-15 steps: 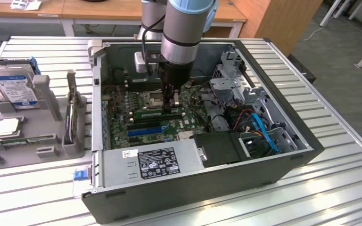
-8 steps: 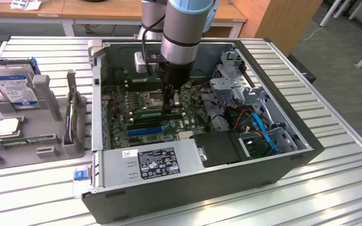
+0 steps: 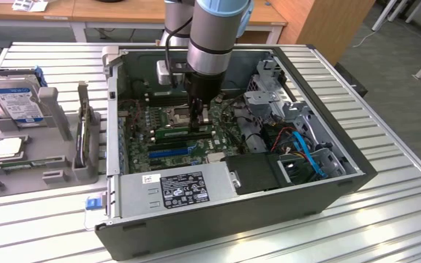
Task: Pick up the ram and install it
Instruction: 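Insert the ram into the slot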
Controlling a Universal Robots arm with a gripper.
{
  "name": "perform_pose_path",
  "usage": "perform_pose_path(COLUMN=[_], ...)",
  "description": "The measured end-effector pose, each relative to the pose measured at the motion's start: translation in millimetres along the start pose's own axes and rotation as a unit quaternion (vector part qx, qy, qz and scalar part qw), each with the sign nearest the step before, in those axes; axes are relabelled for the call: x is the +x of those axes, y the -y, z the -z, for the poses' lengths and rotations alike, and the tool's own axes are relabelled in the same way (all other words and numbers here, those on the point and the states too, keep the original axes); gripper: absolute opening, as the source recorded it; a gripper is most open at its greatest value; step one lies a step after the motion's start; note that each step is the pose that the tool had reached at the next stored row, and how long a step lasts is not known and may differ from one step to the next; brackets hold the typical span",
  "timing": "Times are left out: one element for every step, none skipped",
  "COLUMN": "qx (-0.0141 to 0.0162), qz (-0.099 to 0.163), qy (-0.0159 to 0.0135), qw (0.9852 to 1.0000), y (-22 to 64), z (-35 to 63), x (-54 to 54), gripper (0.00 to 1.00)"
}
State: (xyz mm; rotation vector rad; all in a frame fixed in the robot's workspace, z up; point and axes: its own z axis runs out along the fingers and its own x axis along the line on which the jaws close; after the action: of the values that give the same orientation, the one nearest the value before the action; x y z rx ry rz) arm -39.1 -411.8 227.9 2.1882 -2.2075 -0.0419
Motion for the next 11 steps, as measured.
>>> perform_pose_path(qx=[0.0, 0.0, 0.0, 0.0, 0.0, 0.0, 0.0, 0.0, 0.0, 0.0, -0.0001], qz=[0.0, 0.0, -0.001, -0.003, -0.003, -0.003, -0.003, -0.003, -0.003, -0.003, -0.003], qy=[0.0, 0.0, 0.0001, 0.0001, 0.0001, 0.0001, 0.0002, 0.0002, 0.0002, 0.0001, 0.0], qw=[1.0, 1.0, 1.0, 1.0, 1.0, 1.0, 1.0, 1.0, 1.0, 1.0, 1.0], y=[0.0, 0.0, 0.0, 0.0, 0.0, 0.0, 0.0, 0.0, 0.1, 0.1, 0.1], z=[0.0, 0.0, 0.0, 0.0, 0.0, 0.0, -0.1, -0.5, -1.2, -1.6, -1.6], x=[0.0, 0.0, 0.0, 0.0, 0.0, 0.0, 0.0, 0.0, 0.0, 0.0, 0.0], gripper=[0.12, 0.12, 0.12, 0.12, 0.12, 0.12, 0.12, 0.12, 0.12, 0.12, 0.12])
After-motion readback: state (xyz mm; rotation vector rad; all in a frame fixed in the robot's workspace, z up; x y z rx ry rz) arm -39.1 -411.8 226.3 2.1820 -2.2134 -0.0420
